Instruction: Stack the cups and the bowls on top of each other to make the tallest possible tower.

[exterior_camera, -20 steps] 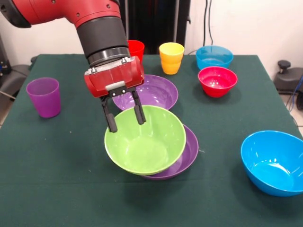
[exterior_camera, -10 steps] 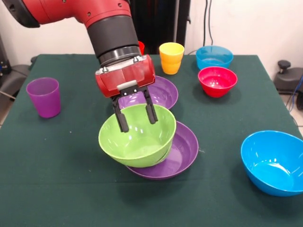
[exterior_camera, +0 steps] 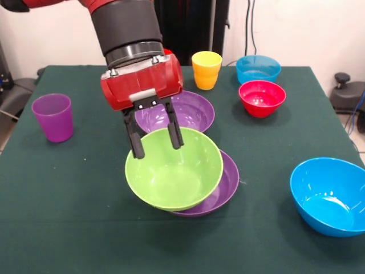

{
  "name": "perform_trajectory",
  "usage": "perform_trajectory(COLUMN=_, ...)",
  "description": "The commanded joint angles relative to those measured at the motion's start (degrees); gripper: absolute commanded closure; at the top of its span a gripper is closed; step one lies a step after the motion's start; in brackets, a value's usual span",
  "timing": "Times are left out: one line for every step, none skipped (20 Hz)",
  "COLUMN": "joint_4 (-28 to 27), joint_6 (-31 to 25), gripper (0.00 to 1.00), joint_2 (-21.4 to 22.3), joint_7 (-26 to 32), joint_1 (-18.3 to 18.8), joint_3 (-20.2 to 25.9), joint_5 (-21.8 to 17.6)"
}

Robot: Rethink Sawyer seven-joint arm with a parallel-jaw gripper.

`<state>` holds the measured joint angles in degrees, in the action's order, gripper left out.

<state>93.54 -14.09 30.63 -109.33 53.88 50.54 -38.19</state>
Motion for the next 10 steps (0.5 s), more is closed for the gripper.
perform_trajectory(joint_4=-11.7, joint_6=-9.5, gripper=0.00, joint_2=-0.5, joint_7=-0.3, joint_1=-9.5, joint_3=-4.7, joint_5=2.2)
perform_trajectory(joint_4=-12.1, joint_6=-9.6, gripper=0.00, joint_2=-0.7, joint_7=-0.6, joint_1=-10.1, joint_3=-5.1, joint_5=2.4)
perform_trajectory(joint_4=-13.3, joint_6=-10.0, gripper=0.00, joint_2=-1.0, joint_7=-2.6, joint_1=-12.1, joint_3=-6.8, joint_5=2.6)
perform_trajectory(joint_4=-13.8, joint_6=-10.4, gripper=0.00, joint_2=-1.1, joint_7=-3.6, joint_1=-13.1, joint_3=-7.7, joint_5=3.2)
perform_trajectory(joint_4=-14.6, joint_6=-10.9, gripper=0.00, joint_2=-0.7, joint_7=-5.0, joint_1=-14.8, joint_3=-9.1, joint_5=3.5)
perform_trajectory(joint_4=-15.0, joint_6=-11.6, gripper=0.00, joint_2=-0.1, joint_7=-7.2, joint_1=-16.7, joint_3=-11.0, joint_5=4.5)
perform_trajectory(joint_4=-15.8, joint_6=-11.7, gripper=0.00, joint_2=0.9, joint_7=-9.1, joint_1=-19.0, joint_3=-13.1, joint_5=4.2)
perform_trajectory(joint_4=-16.8, joint_6=-12.1, gripper=0.00, joint_2=1.3, joint_7=-10.8, joint_1=-21.1, joint_3=-14.9, joint_5=4.6)
perform_trajectory(joint_4=-17.9, joint_6=-12.5, gripper=0.00, joint_2=1.3, joint_7=-12.3, joint_1=-23.3, joint_3=-16.9, joint_5=4.9)
perform_trajectory(joint_4=-19.2, joint_6=-13.3, gripper=0.00, joint_2=1.0, joint_7=-13.3, joint_1=-25.0, joint_3=-18.3, joint_5=5.7)
